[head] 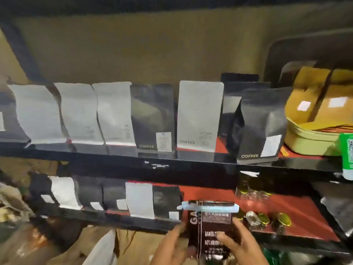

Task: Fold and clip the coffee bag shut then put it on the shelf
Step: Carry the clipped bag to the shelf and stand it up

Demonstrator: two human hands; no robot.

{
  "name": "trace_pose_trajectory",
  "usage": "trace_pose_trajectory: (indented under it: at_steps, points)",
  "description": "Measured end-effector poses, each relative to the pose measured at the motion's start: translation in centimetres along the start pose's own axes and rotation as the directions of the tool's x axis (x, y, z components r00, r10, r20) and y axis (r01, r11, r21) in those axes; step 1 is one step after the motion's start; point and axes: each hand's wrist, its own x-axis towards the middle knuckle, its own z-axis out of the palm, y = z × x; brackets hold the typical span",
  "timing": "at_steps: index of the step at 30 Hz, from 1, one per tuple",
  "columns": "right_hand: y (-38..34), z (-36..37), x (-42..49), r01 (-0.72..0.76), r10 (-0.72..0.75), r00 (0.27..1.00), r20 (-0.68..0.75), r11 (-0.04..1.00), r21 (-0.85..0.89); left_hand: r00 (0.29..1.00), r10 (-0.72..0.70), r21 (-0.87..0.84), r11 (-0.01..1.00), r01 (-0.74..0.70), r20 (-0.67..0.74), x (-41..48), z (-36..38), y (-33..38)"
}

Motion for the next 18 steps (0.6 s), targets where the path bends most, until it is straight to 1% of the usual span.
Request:
trace_pose_trajectory:
  at_steps: [2,3,4,5,6,7,8,9,10,11,12,14,16,17,18]
  points:
    - [3.1,0.6,2.8,0.019,-0.02,0.993,-0.119,1.0,-0.013,0.999,0.044,0.158,0.986,-0.048,0.028,3.3,-0.4,-2.7]
    - [4.7,0.8,4.1,0.02,-0.021,0.987,-0.159,1.0,-0.011,0.995,0.046,0.281,0.957,-0.069,0.088,4.5,-0.4,-3.9]
    - [5.6,0.9,5.1,0.022,-0.021,0.985,-0.17,1.0,0.004,0.988,0.144,0.378,0.913,-0.153,0.053,5.5,-0.2,-5.4]
    - [6.5,1.0,6.2,0.029,-0.027,0.981,-0.193,1.0,0.01,0.955,0.296,0.468,0.847,-0.252,-0.022,6.3,-0.1,-6.6]
    - [7.5,0.9,7.4,0.049,-0.045,0.973,-0.228,0.999,0.009,0.893,0.435,0.476,0.813,-0.336,-0.112,7.2,0.0,-7.5]
    - [8.1,0.6,8.4,0.083,-0.081,0.964,-0.253,0.997,-0.002,0.843,0.503,0.444,0.81,-0.382,-0.192,8.2,-0.4,-7.7]
    - [8.3,0.6,9.3,0.12,-0.119,0.956,-0.269,0.993,-0.013,0.815,0.539,0.463,0.79,-0.402,-0.213,9.4,-1.2,-8.0]
    - [8.8,0.5,10.3,0.161,-0.163,0.946,-0.279,0.987,-0.03,0.776,0.59,0.517,0.746,-0.42,-0.222,10.7,-2.2,-7.7]
    - [9.1,0.5,11.3,0.194,-0.198,0.939,-0.281,0.98,-0.04,0.723,0.661,0.645,0.644,-0.411,-0.199,12.3,-3.3,-7.4]
    - [9.9,0.5,12.5,0.228,-0.235,0.933,-0.274,0.972,-0.057,0.704,0.692,0.734,0.562,-0.382,-0.163,14.1,-3.9,-7.3]
    - [9.6,0.5,13.4,0.252,-0.256,0.931,-0.259,0.966,-0.05,0.724,0.677,0.786,0.515,-0.341,-0.129,15.4,-4.9,-6.4]
    - [10.1,0.6,15.2,0.286,-0.293,0.929,-0.226,0.956,-0.064,0.805,0.585,0.785,0.544,-0.298,-0.099,17.4,-5.8,-5.8]
    - [11.5,1.1,16.2,0.315,-0.328,0.928,-0.176,0.944,-0.099,0.855,0.519,0.737,0.584,-0.341,-0.015,18.9,-5.5,-6.9]
    - [12.5,1.2,16.6,0.319,-0.334,0.93,-0.153,0.941,-0.112,0.86,0.51,0.735,0.578,-0.353,0.012,19.4,-5.3,-7.7]
    - [13.3,1.5,16.7,0.316,-0.331,0.934,-0.136,0.941,-0.117,0.842,0.54,0.744,0.555,-0.372,0.019,19.7,-5.1,-8.4]
